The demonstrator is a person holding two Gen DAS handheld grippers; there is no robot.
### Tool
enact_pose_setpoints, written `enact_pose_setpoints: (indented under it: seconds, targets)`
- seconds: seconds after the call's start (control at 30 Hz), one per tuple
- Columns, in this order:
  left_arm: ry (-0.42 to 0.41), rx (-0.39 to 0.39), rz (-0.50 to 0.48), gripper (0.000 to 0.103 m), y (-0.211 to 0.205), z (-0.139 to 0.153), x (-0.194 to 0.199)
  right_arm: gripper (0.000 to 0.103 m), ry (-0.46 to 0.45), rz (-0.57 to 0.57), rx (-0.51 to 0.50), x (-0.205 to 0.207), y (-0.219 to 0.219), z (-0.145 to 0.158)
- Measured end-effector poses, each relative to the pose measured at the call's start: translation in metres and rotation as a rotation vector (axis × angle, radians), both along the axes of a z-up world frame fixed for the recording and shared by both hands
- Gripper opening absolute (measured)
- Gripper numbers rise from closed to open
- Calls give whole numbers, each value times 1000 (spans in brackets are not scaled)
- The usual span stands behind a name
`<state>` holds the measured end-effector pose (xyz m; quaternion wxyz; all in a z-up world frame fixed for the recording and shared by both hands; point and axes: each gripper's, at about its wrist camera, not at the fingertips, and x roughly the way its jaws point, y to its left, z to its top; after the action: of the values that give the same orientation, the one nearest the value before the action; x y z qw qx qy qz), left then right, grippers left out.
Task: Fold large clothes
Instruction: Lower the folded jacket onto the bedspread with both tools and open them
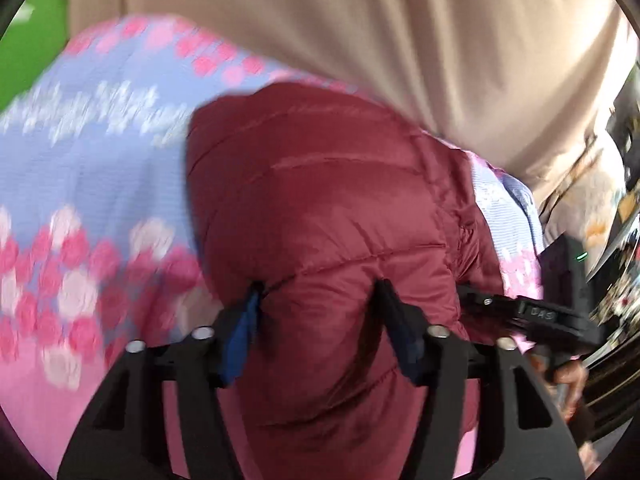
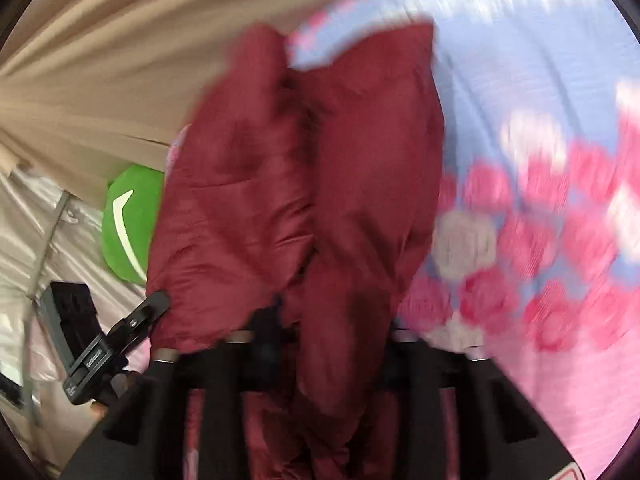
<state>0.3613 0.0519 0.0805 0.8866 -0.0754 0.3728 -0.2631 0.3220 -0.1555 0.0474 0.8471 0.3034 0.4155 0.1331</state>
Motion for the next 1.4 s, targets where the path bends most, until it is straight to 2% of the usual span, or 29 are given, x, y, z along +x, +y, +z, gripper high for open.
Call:
enact_pose_setpoints:
  seconds: [0.07,0.13,0.17,0.2,0.23,0.27,0.3,0.33,0.4,0.47,0.53,0.57,0.6,0.67,0.73,0.77,0.8,0.9,1.0,1.1,1.17,1.27,1.33,1.4]
  targets:
    - [-82,44,-38,44,-17,9,-8,18,-97,-23,-73,-14,-3,23]
    - [-119,57,-73,45,-32,7,-8,18,-155,-62,-119,-26,-12,33]
    - [-129,108,-89,46,-46,-2,-5,21,-147,-82,-143,-25,-19,28]
    - [-130,142,-91,52,-53,-10,0,25,-98,-83,-180,-18,-24,16]
    - [-146,169,-84,55,-61,-19,1,37,-37,-74,-208,-8,-30,2]
    - [-166,188,-74,55,-64,-20,-2,49,-5,-91,-194,-6,-40,-10]
    - [-180,207,-67,55,-64,-17,-6,50,10,-111,-162,-11,-48,-14]
    - [-206,244,-55,55,-63,-10,-19,48,19,-127,-133,-22,-56,-10]
    - [-271,303,-49,54,-57,4,-47,43,-9,-156,-189,-45,-60,7]
    - [-342,331,-90,56,-48,19,-85,26,-81,-147,-299,-76,-54,28]
    - [-367,348,-124,56,-46,25,-110,17,-114,-101,-378,-94,-40,39]
    - [-358,363,-128,57,-50,24,-118,11,-125,-57,-417,-103,-24,42]
    - [-336,376,-122,57,-56,20,-120,10,-132,-29,-454,-107,-12,42]
    - [-246,396,-94,57,-63,5,-112,7,-124,25,-565,-104,17,34]
    - [-119,416,-58,56,-67,-24,-95,3,-34,39,-669,-88,39,10]
    - [-95,408,-50,57,-67,-33,-92,1,7,45,-675,-84,42,-10]
    - [-95,406,-36,58,-67,-41,-95,1,6,41,-664,-84,41,-20]
    - [-148,462,15,58,-75,-47,-103,1,14,23,-662,-85,41,-18]
    - [-142,469,67,58,-77,-43,-106,3,42,-21,-588,-89,32,-8]
    - [-130,430,94,58,-70,-36,-117,12,6,-63,-529,-113,24,11]
    - [-132,417,109,68,-68,-32,-128,23,-4,-93,-533,-131,22,20]
    - [-160,436,137,71,-70,-29,-144,33,-8,-127,-526,-158,23,26]
    - [-173,443,155,78,-72,-28,-155,39,-22,-154,-547,-174,23,25]
    - [-177,438,173,80,-74,-29,-170,46,-35,-188,-587,-190,27,23]
